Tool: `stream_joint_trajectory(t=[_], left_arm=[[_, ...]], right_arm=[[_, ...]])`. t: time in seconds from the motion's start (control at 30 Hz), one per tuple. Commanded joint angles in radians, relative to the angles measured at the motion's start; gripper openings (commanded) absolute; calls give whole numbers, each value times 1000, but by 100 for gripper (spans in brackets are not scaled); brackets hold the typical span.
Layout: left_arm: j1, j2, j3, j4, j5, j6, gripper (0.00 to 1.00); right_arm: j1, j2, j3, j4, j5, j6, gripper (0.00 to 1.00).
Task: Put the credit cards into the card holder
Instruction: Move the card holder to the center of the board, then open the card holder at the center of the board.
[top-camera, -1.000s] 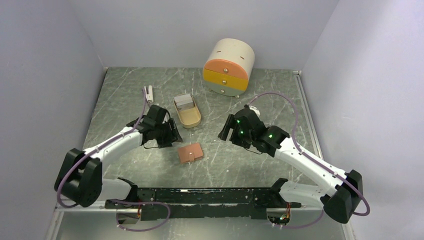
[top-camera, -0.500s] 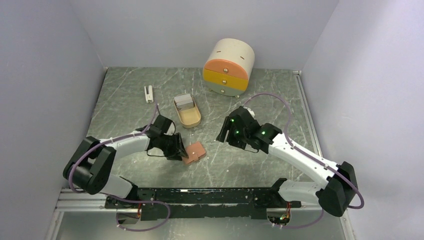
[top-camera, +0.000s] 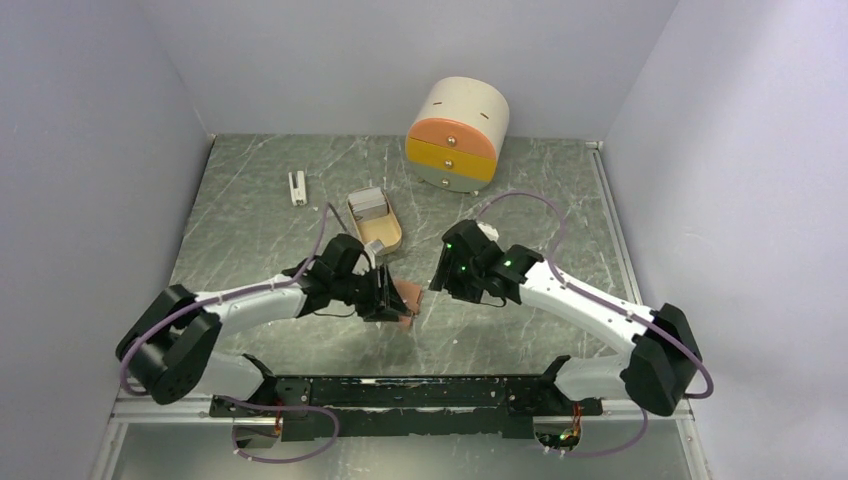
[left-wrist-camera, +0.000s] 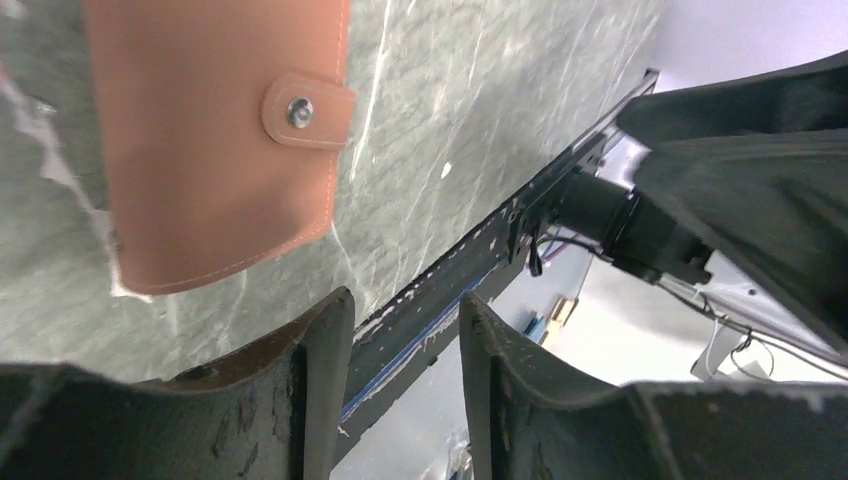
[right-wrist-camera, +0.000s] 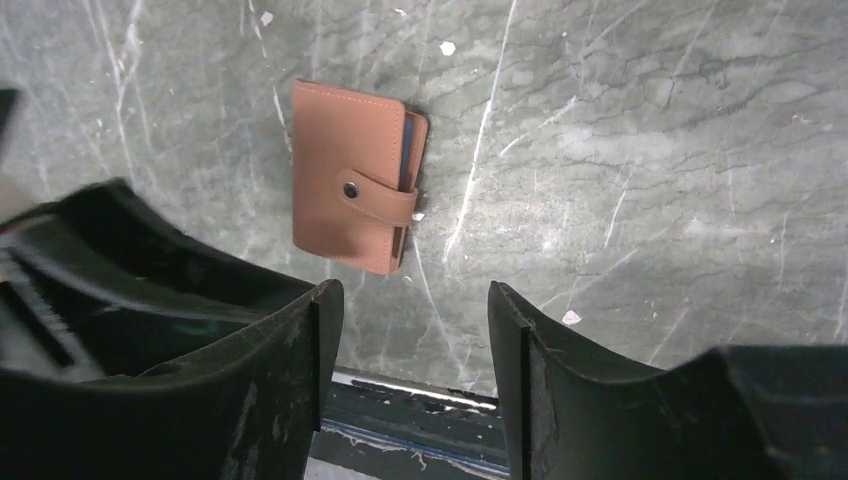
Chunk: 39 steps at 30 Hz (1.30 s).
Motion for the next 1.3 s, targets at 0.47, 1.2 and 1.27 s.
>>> stream_joint_trajectory(t=[0.47,1.2,1.27], left_arm=[[329,-192,-178,-58,107,96,48],[329,-131,-169,-72,118,122,45],[329,-121,-162,-75,120,122,45]], right_arm=[[164,464,354,-169,129,196,38],[182,673,384,-145,188,103,21],[182,657,358,-122,201,82,9]])
